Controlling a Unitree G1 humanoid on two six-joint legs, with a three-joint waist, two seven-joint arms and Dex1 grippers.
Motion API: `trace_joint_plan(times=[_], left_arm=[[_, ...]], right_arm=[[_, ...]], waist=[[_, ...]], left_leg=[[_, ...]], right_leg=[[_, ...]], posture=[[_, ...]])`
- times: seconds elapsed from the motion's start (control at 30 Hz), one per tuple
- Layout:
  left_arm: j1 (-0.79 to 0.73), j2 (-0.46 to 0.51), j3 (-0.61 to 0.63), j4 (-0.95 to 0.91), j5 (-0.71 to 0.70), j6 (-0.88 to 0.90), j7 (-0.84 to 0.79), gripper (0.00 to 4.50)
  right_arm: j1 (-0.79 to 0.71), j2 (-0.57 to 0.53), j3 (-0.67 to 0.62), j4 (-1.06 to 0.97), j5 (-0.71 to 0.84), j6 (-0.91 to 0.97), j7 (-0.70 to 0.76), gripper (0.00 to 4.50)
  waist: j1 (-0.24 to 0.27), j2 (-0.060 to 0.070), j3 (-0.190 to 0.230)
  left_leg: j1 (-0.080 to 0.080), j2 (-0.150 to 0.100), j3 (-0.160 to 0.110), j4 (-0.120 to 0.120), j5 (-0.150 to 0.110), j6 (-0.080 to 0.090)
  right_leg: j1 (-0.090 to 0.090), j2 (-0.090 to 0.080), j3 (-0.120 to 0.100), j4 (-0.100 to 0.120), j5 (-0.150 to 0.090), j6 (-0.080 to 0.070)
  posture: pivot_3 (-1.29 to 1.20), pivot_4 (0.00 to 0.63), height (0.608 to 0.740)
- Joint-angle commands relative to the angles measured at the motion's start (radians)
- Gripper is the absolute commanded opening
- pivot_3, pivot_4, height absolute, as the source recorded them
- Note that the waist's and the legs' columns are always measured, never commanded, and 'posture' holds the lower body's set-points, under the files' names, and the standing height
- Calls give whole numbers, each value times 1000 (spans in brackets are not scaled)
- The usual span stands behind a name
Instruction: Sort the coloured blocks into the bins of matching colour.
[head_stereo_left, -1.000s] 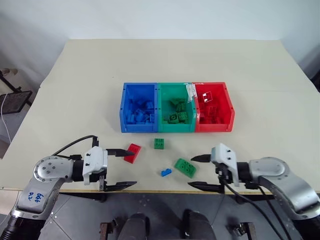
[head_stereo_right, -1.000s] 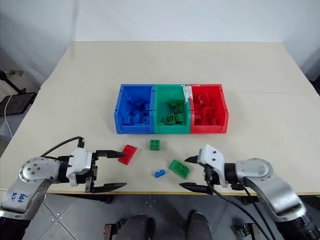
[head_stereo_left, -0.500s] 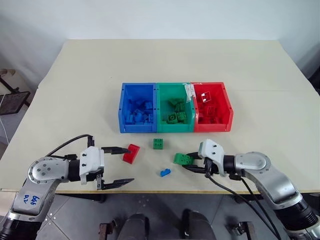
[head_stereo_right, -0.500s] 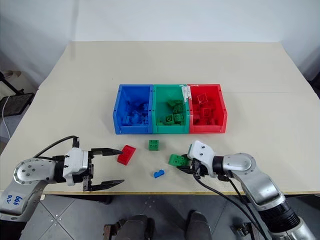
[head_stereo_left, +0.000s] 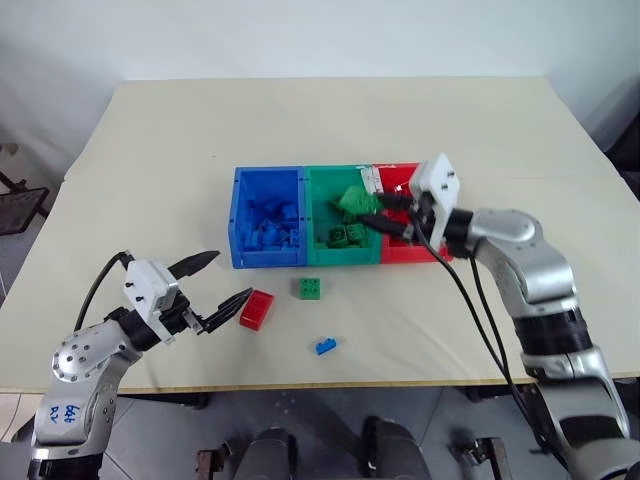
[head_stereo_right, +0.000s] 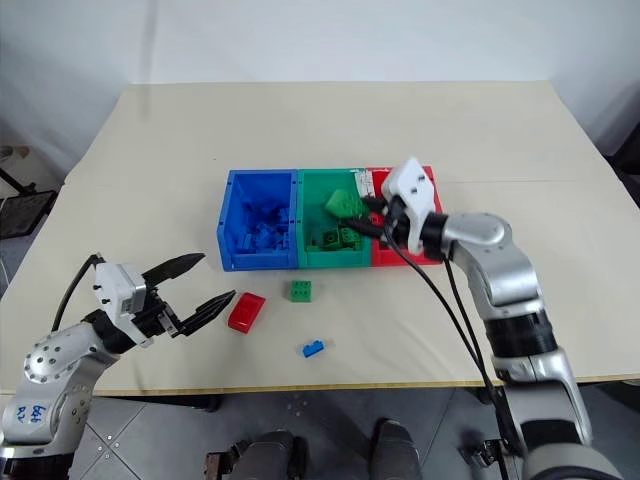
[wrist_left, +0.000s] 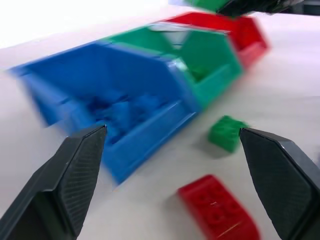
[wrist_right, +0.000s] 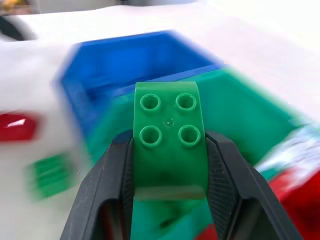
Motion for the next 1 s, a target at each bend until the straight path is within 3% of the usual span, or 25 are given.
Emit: trace_joint_plan(times=[0.03,0.3,0.43,0.57,0.83,0.93,1.0], left_arm=[[15,2,28,-51,-15,-5,12,4500],[22,26,47,-66,-13,0,7,4500],[2,47,37,-49,-3,-5,-14,4500],[-13,118,38,18,-15,1,-107,4500],[-34,280,56,269,47,-127,-316,4500],[-38,291,26,298,73,-186,-356,4500],[-52,281,-26,223,58,-153,-368,4500]], right_arm=[[-39,29,17,83,-32,-52,16,1842],[-31,63,-1,97,-11,-181,114,4475],[50,29,-34,-28,114,-222,299,4475],[215,-109,-61,-147,130,-241,417,4475],[511,-273,-258,-171,154,-407,501,4475],[561,-297,-268,-196,167,-433,530,4475],[603,-304,-276,-215,172,-429,531,4475]], waist=[[1,0,0],[-4,0,0],[0,0,0],[10,0,0],[1,0,0],[-1,0,0],[0,0,0]], left_leg=[[0,0,-1,0,0,0],[0,0,0,-1,0,0],[0,0,0,-1,0,0],[-1,0,-1,0,0,0],[1,0,3,-2,0,0],[1,1,5,-2,-1,0],[2,1,5,-2,-1,0]], right_leg=[[0,0,-1,0,0,0],[-1,0,-1,0,0,0],[0,0,-1,0,0,0],[1,0,-2,-1,0,0],[0,0,-1,-2,0,0],[0,0,-1,-3,0,0],[1,0,-1,-2,0,0]], posture=[[0,150,740],[0,150,740],[0,150,740],[0,150,740],[0,150,740],[0,150,740],[0,150,740]])
